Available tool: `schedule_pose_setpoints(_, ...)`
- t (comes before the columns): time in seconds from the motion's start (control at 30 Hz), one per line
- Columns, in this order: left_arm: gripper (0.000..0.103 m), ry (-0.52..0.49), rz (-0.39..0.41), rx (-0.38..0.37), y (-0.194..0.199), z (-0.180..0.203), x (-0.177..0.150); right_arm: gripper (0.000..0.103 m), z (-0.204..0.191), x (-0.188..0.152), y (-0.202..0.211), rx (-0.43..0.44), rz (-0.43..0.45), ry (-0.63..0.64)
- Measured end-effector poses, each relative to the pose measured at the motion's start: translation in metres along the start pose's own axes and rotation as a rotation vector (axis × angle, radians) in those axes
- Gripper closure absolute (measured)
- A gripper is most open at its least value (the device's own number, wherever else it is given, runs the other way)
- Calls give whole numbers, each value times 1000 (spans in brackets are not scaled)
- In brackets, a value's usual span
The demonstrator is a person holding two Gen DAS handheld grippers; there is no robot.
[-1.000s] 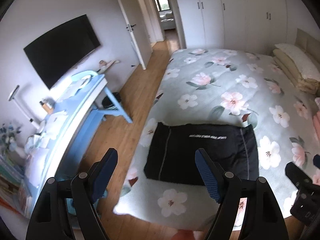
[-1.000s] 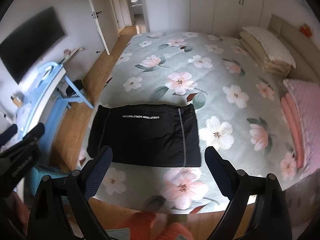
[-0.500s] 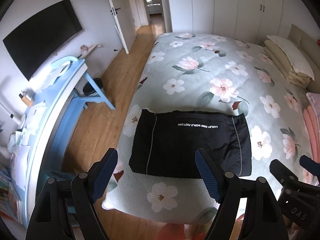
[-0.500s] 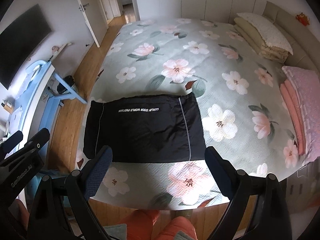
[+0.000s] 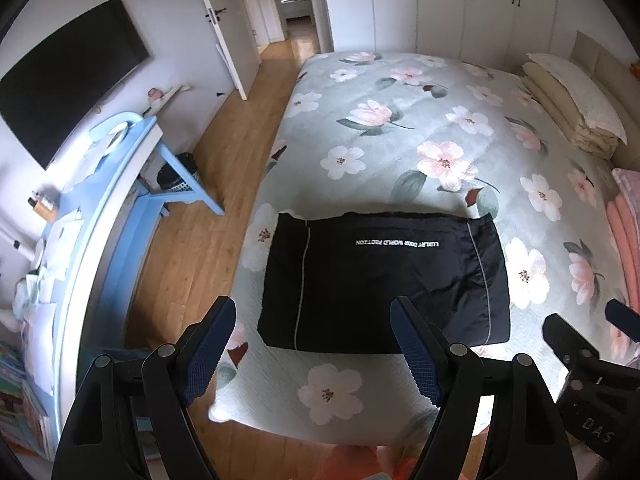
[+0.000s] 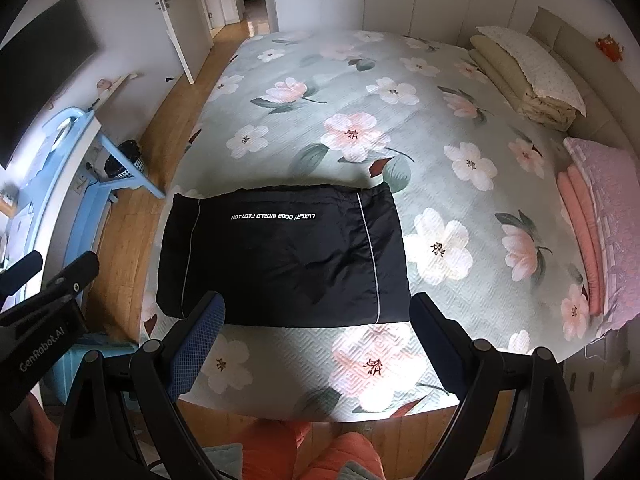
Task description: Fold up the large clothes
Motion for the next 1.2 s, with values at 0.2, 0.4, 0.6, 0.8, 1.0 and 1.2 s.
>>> schedule_pose_setpoints(0.2, 22, -19, -4, -8, -3, 0, 4, 9, -7, -1, -3, 9, -20, 2)
schedule_pose_setpoints(0.4, 22, -27, -15, -5, -4, -2, 5, 9, -11, 1, -2, 5, -15, -2)
schedule_pose_setpoints(0.6, 22, -40, -17, -1, -8, -7, 8, 9, -13, 0, -7, 5, -29, -1)
schedule_pose_setpoints(0.8, 22, -52, -27, -2, -14, -13, 9, 9, -18, -2, -9, 5, -39, 1)
schedule_pose_setpoints(1.0, 22, -61, -37, -2, -20, -17, 10, 9, -19, -2, -11, 6, -40, 4)
schedule_pose_setpoints(1.2, 22, -70, -31, 3, -23, -16, 12, 9, -22, -1, -16, 6, -58, -9)
Point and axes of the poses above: each gripper's, at about its wrist camera, not at the fingertips, and y roughly against the way its jaws point, z to its right, x to its top, the point moved 7 cm from there along -y, roughly the way its jaws point, and after that the axes turned 14 degrees about -x, right-handed, at the moved point
